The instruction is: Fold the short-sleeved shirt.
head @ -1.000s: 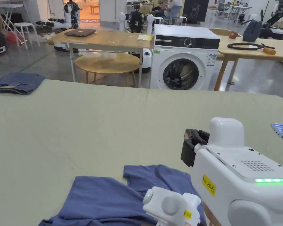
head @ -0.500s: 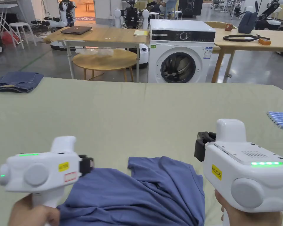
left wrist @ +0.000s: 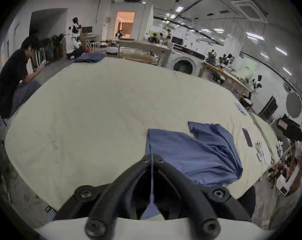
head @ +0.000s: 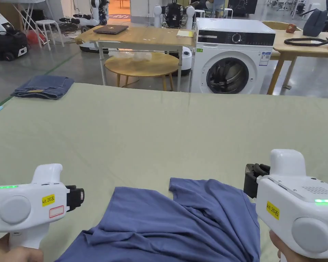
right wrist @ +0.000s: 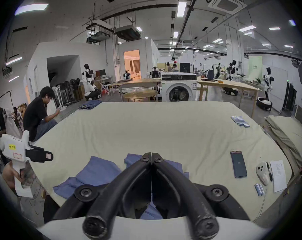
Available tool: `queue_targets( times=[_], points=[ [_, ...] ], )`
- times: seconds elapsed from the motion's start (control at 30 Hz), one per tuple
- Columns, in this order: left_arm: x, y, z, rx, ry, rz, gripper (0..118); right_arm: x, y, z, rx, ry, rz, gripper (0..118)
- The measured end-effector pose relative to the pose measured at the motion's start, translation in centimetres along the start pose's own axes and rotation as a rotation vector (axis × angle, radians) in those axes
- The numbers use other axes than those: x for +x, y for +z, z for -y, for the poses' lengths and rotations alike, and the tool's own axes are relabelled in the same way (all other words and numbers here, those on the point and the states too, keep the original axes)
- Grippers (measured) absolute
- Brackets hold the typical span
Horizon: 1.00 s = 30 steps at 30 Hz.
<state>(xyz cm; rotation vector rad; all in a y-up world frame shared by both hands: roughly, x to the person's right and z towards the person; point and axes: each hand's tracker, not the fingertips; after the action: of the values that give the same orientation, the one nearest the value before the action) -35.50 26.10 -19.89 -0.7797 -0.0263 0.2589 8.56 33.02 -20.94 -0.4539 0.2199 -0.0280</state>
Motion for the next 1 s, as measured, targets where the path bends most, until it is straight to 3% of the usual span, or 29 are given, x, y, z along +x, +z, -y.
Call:
queue_targets(
  times=[0.07, 0.13, 0.37, 0.5, 0.57, 0.6, 0.67, 0.7, 0.8, 0.87, 0.9, 0.97, 1.0],
  points=[
    [1.6, -1.9, -0.8, 0.019, -0.011, -0.007, 66, 0.0, -0.2, 0.0, -0.010, -0.015, -0.014, 0],
    [2.4, -5.8, -2.3, -0.005, -0.010, 0.003, 98, 0.0, -0.5, 0.1, -0.012, -0.027, -0.014, 0],
    [2.9, -22.9, -4.7, -0.313, 0.059, -0.150, 99, 0.9, -2.3, 0.4, -0.050, -0.012, -0.003, 0],
    [4.5, -25.8, -2.3, -0.388, -0.115, -0.244, 98, 2.0, -3.3, 0.3, -0.069, -0.011, 0.021, 0],
    [5.7, -24.2, -1.6, -0.304, -0.192, -0.254, 89, 2.6, -3.7, 0.2, -0.077, 0.000, 0.046, 0],
    [5.6, -24.4, -1.4, -0.315, -0.192, -0.231, 74, 3.0, -4.0, 0.2, -0.078, -0.002, 0.055, 0],
    [6.7, -23.6, -1.1, -0.329, -0.262, -0.208, 18, 3.8, -4.7, 0.2, -0.086, -0.021, 0.060, 0],
    [7.2, -23.2, -0.9, -0.345, -0.272, -0.166, 0, 4.2, -5.0, 0.2, -0.088, -0.032, 0.062, 0],
    [7.5, -22.7, -0.3, -0.350, -0.280, -0.179, 0, 4.7, -5.9, 0.0, -0.102, -0.028, 0.068, 0],
    [6.4, -22.3, -1.0, -0.349, -0.202, -0.140, 0, 4.9, -7.3, -0.7, -0.115, 0.005, 0.074, 0],
    [5.9, -22.0, -1.1, -0.355, -0.160, -0.123, 0, 5.1, -8.6, -1.4, -0.133, 0.019, 0.077, 9],
    [5.5, -21.5, -1.2, -0.363, -0.123, -0.104, 0, 5.4, -12.6, -2.9, -0.226, 0.043, 0.041, 83],
    [5.0, -21.7, -1.1, -0.364, -0.140, -0.105, 0, 5.5, -15.7, -3.3, -0.298, 0.052, 0.009, 112]
  ],
)
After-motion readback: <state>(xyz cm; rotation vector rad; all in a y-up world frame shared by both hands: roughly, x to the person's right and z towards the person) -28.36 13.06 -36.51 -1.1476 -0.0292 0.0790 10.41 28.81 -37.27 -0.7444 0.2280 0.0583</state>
